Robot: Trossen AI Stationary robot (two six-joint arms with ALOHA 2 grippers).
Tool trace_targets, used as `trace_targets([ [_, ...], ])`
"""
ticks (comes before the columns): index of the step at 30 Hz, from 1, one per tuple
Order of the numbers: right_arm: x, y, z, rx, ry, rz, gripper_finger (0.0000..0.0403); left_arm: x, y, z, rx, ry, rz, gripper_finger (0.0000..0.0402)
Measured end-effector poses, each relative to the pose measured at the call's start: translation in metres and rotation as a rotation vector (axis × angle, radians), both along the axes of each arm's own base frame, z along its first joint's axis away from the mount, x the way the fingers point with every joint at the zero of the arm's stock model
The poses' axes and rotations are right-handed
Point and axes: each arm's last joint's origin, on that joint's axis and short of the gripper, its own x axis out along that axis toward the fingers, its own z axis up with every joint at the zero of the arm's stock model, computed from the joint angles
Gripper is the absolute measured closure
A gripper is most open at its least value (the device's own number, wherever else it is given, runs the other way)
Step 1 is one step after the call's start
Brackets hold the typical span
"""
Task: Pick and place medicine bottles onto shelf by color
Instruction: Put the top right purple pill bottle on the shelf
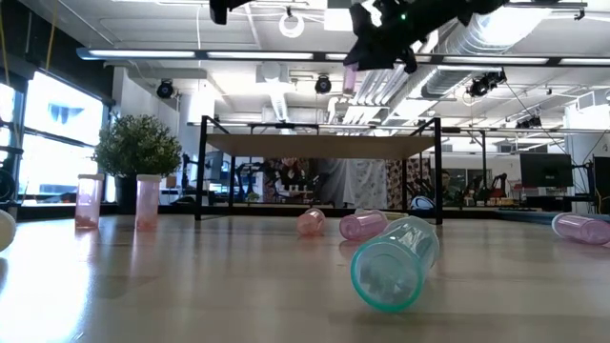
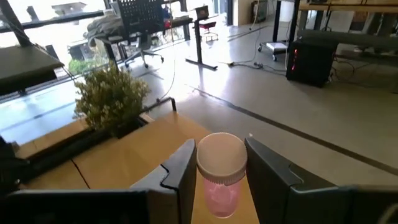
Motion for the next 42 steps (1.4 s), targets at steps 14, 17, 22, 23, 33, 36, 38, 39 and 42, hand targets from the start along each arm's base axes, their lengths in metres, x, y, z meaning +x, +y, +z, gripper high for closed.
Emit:
trace_targets([
  [14, 0.001, -0.058, -0.035, -0.022, 0.084, 0.034, 0.0294, -0.001, 0.003, 0.0, 0.046, 0.019, 0.119, 0.0174],
  [17, 0.003, -0.069, -0.043, -0.031, 0.12, 0.059, 0.0294, -0.002, 0.004, 0.0, 0.057, 0.026, 0.151, 0.0174],
  [22, 0.012, -0.084, -0.042, -0.052, 0.156, 0.105, 0.0294, -0.002, 0.004, 0.0, 0.058, 0.027, 0.161, 0.0174],
  [23, 0.014, -0.086, -0.043, -0.05, 0.165, 0.108, 0.0294, -0.002, 0.004, 0.0, 0.058, 0.027, 0.164, 0.0174],
  [33, 0.022, -0.085, -0.057, -0.011, 0.238, 0.123, 0.0294, -0.002, 0.005, 0.0, 0.056, 0.027, 0.187, 0.0174],
  [36, 0.021, -0.085, -0.059, -0.005, 0.261, 0.106, 0.0294, -0.002, 0.005, 0.0, 0.056, 0.027, 0.187, 0.0174],
  [38, 0.021, -0.085, -0.06, -0.003, 0.269, 0.093, 0.0294, -0.002, 0.005, 0.0, 0.056, 0.027, 0.187, 0.0174],
  [39, 0.021, -0.085, -0.06, -0.003, 0.269, 0.093, 0.0294, -0.002, 0.005, 0.0, 0.056, 0.027, 0.187, 0.0174],
  [42, 0.02, -0.085, -0.06, 0.002, 0.277, 0.091, 0.0294, -0.002, 0.005, 0.0, 0.056, 0.027, 0.187, 0.0174],
])
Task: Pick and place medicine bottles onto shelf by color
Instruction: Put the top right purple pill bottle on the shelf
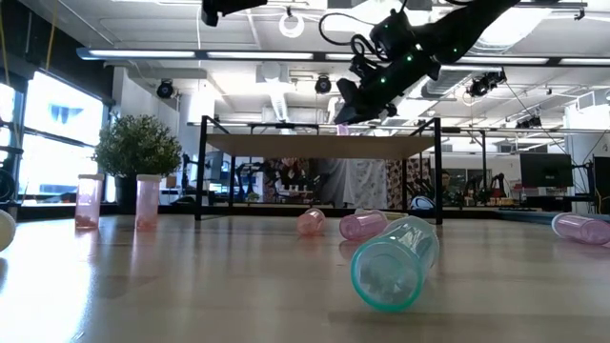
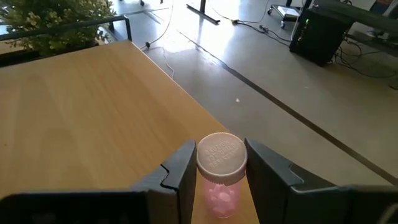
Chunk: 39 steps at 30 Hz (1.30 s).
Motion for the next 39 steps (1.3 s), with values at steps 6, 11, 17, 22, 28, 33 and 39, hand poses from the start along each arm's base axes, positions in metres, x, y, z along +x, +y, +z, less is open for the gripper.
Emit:
trace_targets([
  [6, 0.0, 0.0002, 0.0, 0.012, -0.008, -0.005, 0.0294, 0.0, 0.0, 0.0, -0.001, 0.0, 0.0, 0.0174],
  [11, -0.0001, 0.0002, -0.0001, 0.031, -0.024, -0.016, 0.0291, 0.0, 0.0, 0.0, -0.002, -0.001, 0.0, 0.0174],
  [17, -0.0005, 0.0005, -0.0014, 0.056, -0.027, -0.025, 0.0252, 0.0, 0.0, 0.0, -0.001, 0.0, 0.0, 0.0174],
  [22, -0.0005, 0.0006, -0.0004, 0.053, -0.033, -0.025, 0.0235, 0.0, 0.0, -0.0005, -0.001, 0.005, 0.0, 0.0174],
  [28, -0.0004, 0.0005, 0.0, 0.068, -0.053, -0.035, 0.0234, 0.0001, -0.0001, -0.0048, -0.008, 0.051, -0.001, 0.0174],
  [33, -0.0005, 0.0005, 0.0003, 0.068, -0.053, -0.036, 0.0233, 0.0002, -0.0004, -0.0061, 0.032, 0.091, -0.005, 0.0174],
  [39, 0.0004, -0.0004, 0.005, 0.066, -0.055, -0.037, 0.0233, 0.0002, -0.0005, -0.0078, 0.029, 0.108, -0.006, 0.0174],
])
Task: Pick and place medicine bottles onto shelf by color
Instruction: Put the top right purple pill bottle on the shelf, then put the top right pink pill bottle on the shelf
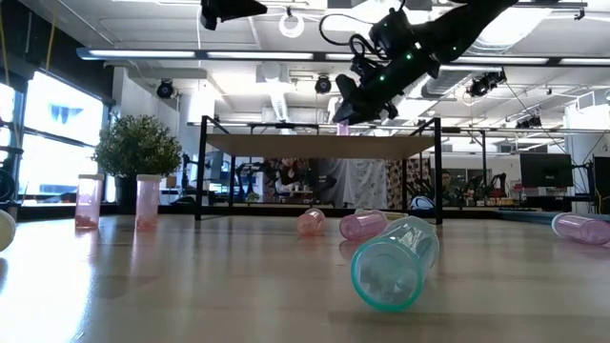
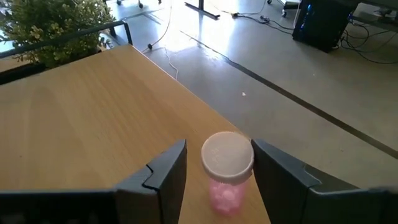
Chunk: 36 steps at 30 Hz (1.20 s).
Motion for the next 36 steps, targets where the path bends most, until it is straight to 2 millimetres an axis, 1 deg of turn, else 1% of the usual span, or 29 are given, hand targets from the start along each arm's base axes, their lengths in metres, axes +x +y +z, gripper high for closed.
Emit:
trace_targets([
  [3, 0.001, -0.001, 0.007, -0.017, -0.007, -0.012, 0.0233, 0.0, 0.0, 0.0, 0.0, 0.0, 0.0, 0.0174],
  [8, 0.001, -0.002, 0.01, -0.013, 0.013, -0.025, 0.0233, 0.0, 0.0, 0.0, 0.0, 0.002, 0.0, 0.0174],
  [11, 0.002, -0.003, 0.013, -0.017, 0.009, -0.027, 0.0233, 0.0, 0.0, -0.002, 0.02, 0.03, 0.0, 0.0174],
  [14, 0.003, -0.003, 0.021, -0.022, 0.0, -0.027, 0.0233, -0.003, -0.001, -0.004, 0.012, 0.069, -0.013, 0.0174],
  [18, 0.007, -0.001, 0.039, -0.014, 0.013, -0.016, 0.0233, -0.015, -0.007, -0.008, -0.027, 0.161, -0.064, 0.0174],
  [23, 0.012, 0.006, 0.066, -0.007, 0.023, 0.006, 0.0233, -0.036, -0.016, -0.016, -0.101, 0.317, -0.153, 0.0174],
  [26, 0.014, 0.01, 0.082, -0.021, 0.031, -0.01, 0.0233, -0.048, -0.021, -0.023, -0.152, 0.408, -0.177, 0.0174],
  [31, 0.013, 0.014, 0.101, -0.019, 0.055, -0.036, 0.0233, -0.063, -0.029, -0.033, -0.253, 0.541, -0.191, 0.0174],
  [36, 0.01, 0.016, 0.115, -0.002, 0.053, -0.046, 0.0233, -0.068, -0.038, -0.042, -0.369, 0.622, -0.216, 0.0174],
])
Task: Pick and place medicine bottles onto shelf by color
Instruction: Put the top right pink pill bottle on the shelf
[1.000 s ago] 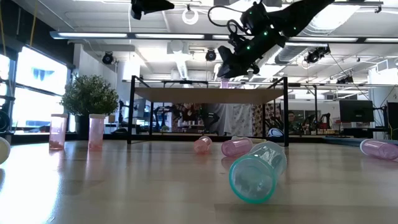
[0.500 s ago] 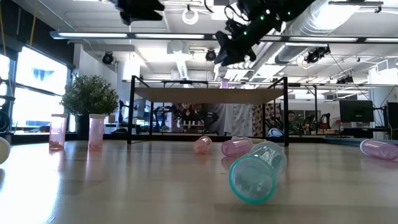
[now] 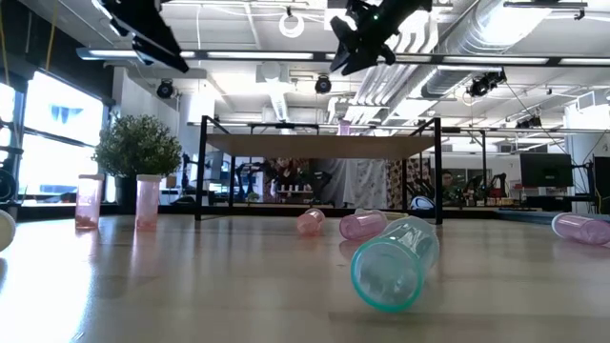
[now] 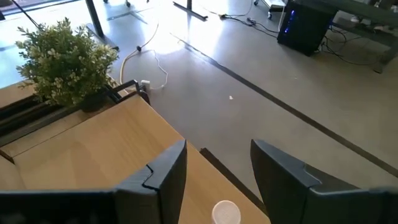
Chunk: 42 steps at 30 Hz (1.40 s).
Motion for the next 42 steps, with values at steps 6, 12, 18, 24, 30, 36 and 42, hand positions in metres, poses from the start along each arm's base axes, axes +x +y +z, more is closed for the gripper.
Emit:
trace_targets([
  [6, -0.002, 0.001, 0.012, -0.017, 0.005, 0.005, 0.0233, -0.001, -0.01, -0.019, -0.062, 0.087, -0.013, 0.0174],
  [12, -0.005, 0.002, 0.02, -0.022, 0.018, 0.01, 0.0233, 0.001, -0.02, -0.05, -0.111, 0.137, -0.016, 0.0174],
  [18, -0.007, 0.003, 0.025, -0.022, 0.029, 0.013, 0.0233, 0.006, -0.024, -0.067, -0.07, 0.165, 0.025, 0.0174],
  [24, -0.007, 0.003, 0.025, -0.021, 0.028, 0.016, 0.0233, 0.016, -0.028, -0.084, -0.07, 0.214, 0.014, 0.0174],
  [30, -0.007, 0.003, 0.025, -0.021, 0.029, 0.016, 0.0233, 0.025, -0.031, -0.104, -0.056, 0.278, 0.026, 0.0174],
  [36, -0.007, 0.003, 0.025, -0.021, 0.028, 0.016, 0.0233, 0.035, -0.03, -0.118, -0.048, 0.325, 0.031, 0.0174],
  [42, -0.007, 0.003, 0.025, -0.021, 0.028, 0.015, 0.0233, 0.044, -0.03, -0.129, -0.046, 0.341, 0.066, 0.0174],
])
